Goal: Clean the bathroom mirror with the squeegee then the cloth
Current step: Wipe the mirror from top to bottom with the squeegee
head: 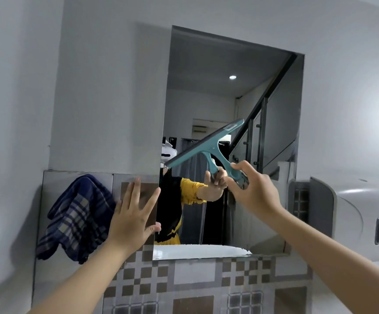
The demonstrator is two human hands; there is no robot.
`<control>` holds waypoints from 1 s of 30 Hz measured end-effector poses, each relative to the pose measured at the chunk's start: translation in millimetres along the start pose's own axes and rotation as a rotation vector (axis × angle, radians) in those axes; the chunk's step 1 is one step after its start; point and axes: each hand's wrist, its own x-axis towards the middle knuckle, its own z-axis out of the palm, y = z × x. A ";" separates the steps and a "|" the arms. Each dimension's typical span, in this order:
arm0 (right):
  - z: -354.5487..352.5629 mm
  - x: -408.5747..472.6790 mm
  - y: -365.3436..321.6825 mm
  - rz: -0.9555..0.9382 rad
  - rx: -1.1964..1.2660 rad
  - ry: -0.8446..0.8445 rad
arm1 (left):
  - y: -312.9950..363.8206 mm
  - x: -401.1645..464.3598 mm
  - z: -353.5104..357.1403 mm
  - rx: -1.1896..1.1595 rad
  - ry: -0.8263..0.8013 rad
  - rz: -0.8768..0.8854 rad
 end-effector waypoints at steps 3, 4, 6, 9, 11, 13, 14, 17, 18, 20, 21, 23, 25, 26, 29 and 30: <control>-17.4 4.6 27.5 -0.073 -0.056 -0.010 | 3.6 -0.8 1.8 0.001 -0.012 -0.031; -22.8 6.3 37.4 -0.095 -0.061 -0.016 | 4.8 -0.9 2.5 0.005 -0.019 -0.045; -32.0 9.5 57.7 -0.121 -0.069 -0.026 | 6.6 -0.5 3.6 0.019 -0.031 -0.067; -44.6 12.2 88.6 -0.134 -0.066 -0.024 | 9.4 0.4 2.5 0.059 -0.046 -0.088; -52.2 12.2 112.4 -0.103 -0.063 -0.019 | 11.5 1.5 1.5 0.075 -0.061 -0.099; -59.8 10.9 135.5 -0.062 -0.069 -0.005 | 13.3 2.6 2.1 0.089 -0.066 -0.103; -63.7 9.8 145.9 -0.049 -0.071 0.000 | 14.5 3.6 2.5 0.095 -0.063 -0.104; -71.4 6.3 167.0 -0.017 -0.063 -0.002 | 18.0 5.6 3.2 0.118 -0.060 -0.116; -72.4 5.4 170.7 -0.014 -0.063 -0.007 | 19.3 5.8 3.4 0.124 -0.059 -0.121; -73.4 3.9 173.6 -0.025 -0.060 -0.013 | 21.0 5.4 3.5 0.130 -0.060 -0.127; -73.4 3.0 174.7 -0.033 -0.061 -0.013 | 21.6 5.2 3.7 0.132 -0.062 -0.130; -72.8 -0.5 175.9 -0.036 -0.041 -0.008 | 22.1 5.3 3.4 0.140 -0.065 -0.133; -70.8 -6.3 178.9 -0.026 0.000 0.001 | 22.5 6.0 3.3 0.149 -0.057 -0.132; -69.8 -10.1 180.6 -0.017 0.025 0.011 | 22.9 6.3 3.1 0.152 -0.050 -0.129; -66.9 -23.1 187.7 0.018 0.083 0.019 | 23.6 6.3 3.8 0.154 -0.038 -0.123; -66.2 -27.0 188.8 0.031 0.100 0.018 | 22.9 6.0 4.2 0.149 -0.038 -0.124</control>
